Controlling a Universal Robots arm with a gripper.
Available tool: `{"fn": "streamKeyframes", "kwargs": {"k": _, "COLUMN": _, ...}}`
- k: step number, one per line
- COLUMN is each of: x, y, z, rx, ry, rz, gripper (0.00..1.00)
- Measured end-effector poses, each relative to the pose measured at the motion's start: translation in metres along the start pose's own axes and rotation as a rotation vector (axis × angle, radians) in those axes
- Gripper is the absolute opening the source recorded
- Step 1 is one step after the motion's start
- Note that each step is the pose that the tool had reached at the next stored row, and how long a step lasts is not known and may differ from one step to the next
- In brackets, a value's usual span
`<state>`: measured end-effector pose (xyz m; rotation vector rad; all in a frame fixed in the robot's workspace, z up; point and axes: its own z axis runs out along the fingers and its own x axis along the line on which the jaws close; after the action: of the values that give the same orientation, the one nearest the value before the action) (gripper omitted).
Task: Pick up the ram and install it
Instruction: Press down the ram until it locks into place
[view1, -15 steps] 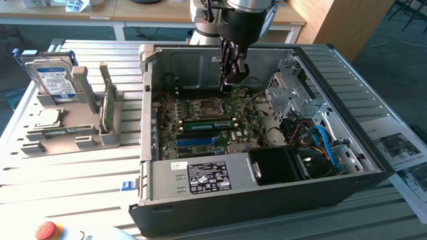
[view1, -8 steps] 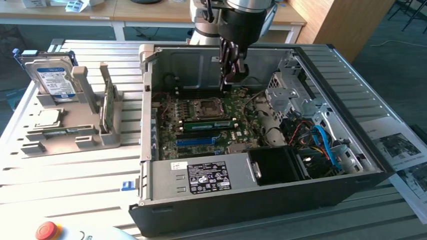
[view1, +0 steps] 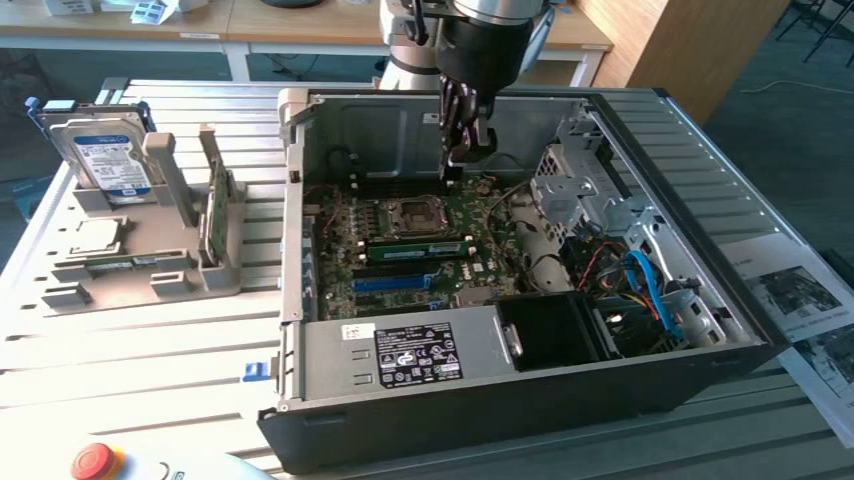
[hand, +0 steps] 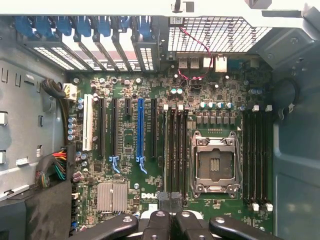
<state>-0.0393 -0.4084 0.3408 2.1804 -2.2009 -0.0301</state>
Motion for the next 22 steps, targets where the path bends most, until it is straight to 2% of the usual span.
{"fn": "streamKeyframes", "kwargs": {"k": 14, "x": 0.0, "y": -0.0003, "z": 0.0, "rx": -0.0001, "ry": 0.0001, "rz": 0.0, "gripper": 0.1}}
{"fn": "streamKeyframes", "kwargs": {"k": 22, "x": 0.0033, "y": -0.0089, "z": -0.0004, "rx": 0.0, "ry": 0.0001, "rz": 0.0, "gripper": 0.1}}
